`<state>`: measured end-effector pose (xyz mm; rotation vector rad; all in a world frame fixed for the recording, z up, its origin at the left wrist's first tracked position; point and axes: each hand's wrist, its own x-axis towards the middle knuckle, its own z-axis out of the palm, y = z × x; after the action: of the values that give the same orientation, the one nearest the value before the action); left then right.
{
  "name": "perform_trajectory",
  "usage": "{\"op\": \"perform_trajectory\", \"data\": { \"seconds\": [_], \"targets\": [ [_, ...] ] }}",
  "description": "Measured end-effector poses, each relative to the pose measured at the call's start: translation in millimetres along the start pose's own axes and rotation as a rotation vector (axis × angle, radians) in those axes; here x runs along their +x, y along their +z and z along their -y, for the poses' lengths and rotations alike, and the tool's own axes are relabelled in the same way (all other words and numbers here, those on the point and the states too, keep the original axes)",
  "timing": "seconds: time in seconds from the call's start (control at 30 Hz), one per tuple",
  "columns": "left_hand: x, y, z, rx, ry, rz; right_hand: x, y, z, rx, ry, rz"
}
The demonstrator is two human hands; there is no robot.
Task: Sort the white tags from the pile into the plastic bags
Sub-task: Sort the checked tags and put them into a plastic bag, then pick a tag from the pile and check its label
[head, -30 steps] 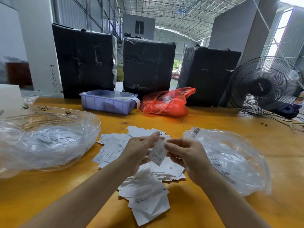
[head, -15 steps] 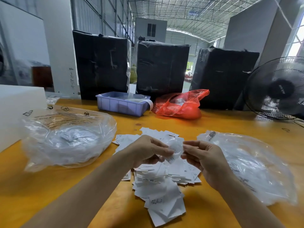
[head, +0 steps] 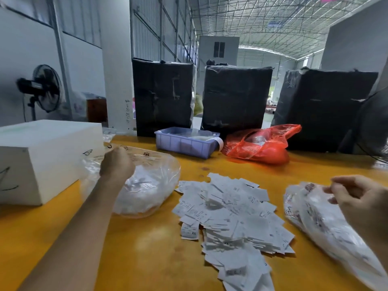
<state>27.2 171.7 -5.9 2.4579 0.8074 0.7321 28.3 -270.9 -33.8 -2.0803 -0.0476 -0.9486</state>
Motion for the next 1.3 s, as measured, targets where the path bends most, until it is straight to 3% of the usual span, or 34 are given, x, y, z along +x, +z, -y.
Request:
{"op": "perform_trajectory", "data": {
  "seconds": [0.1, 0.2, 0.3, 0.4, 0.53, 0.63, 0.73, 0.8, 0.87, 0.97, 1.1, 1.2, 1.3],
  "targets": [
    [-8, 6, -4, 0.149, -0.025, 0.022, 7, -17, -23, -0.276, 0.111, 0.125],
    [-23, 15, -29, 0.286, 0.056, 0.040, 5, -27, -30, -0.578, 0.186, 0.281],
    [-47, 34, -60, 0.101, 0.297, 0.000, -1, -27, -36, -0.740, 0.301, 0.510],
    [-86, 56, -86, -0.113, 0.526, 0.106, -4, -23, -37, -0.667, 0.283, 0.452],
    [-130, 80, -102, -0.198, 0.756, 0.243, 0, -21, -43, -0.610, 0.254, 0.336],
    [-141, 84, -108, -0.274, 0.836, 0.274, 1, -22, -43, -0.442, 0.258, 0.196],
    [-146, 79, -112, -0.453, 0.813, 0.298, 6, -23, -26, 0.122, 0.305, -0.054],
    [-150, 74, -117, -0.614, 0.737, 0.358, 5, -22, -2, 0.710, 0.465, 0.027],
    [-155, 67, -123, -0.783, 0.604, 0.525, -2, -17, 15, 1.006, 0.505, 0.224],
    [-164, 60, -133, -1.054, 0.320, 0.930, -20, 3, 38, 1.039, 0.427, 0.442],
    [-168, 53, -137, -1.213, 0.116, 1.304, -42, 29, 58, 1.226, 0.567, 0.609],
    [-165, 50, -133, -1.250, 0.173, 1.390, -49, 38, 61, 1.260, 0.569, 0.668],
    [-162, 50, -129, -1.222, 0.174, 1.375, -51, 39, 60, 1.295, 0.593, 0.677]
  ]
}}
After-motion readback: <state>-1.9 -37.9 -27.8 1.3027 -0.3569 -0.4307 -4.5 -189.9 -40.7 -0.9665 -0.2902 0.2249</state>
